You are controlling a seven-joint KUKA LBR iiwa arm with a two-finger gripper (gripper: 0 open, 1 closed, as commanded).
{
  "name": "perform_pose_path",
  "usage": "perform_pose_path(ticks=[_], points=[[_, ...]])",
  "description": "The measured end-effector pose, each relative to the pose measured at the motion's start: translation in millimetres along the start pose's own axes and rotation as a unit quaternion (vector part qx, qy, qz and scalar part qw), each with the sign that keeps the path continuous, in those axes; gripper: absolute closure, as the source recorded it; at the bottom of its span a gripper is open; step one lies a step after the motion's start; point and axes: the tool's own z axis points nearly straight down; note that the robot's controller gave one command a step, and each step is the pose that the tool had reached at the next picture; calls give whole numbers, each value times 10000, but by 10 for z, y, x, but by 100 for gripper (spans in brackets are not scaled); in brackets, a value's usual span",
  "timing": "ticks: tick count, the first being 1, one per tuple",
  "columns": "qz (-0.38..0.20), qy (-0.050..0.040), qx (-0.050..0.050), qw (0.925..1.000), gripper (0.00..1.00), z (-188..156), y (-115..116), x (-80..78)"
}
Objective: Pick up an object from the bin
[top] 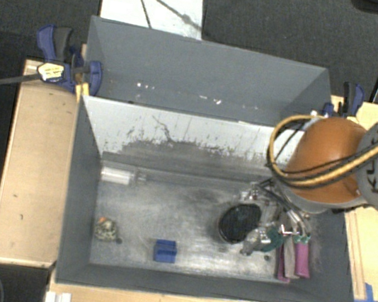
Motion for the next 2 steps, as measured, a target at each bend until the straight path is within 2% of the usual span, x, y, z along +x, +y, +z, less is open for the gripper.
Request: perform_pose_path(ticks=[1, 2], points=[[503, 6, -19, 9987, 0, 451, -125, 20], [479, 10, -17, 9988, 100, 430, -120, 21]])
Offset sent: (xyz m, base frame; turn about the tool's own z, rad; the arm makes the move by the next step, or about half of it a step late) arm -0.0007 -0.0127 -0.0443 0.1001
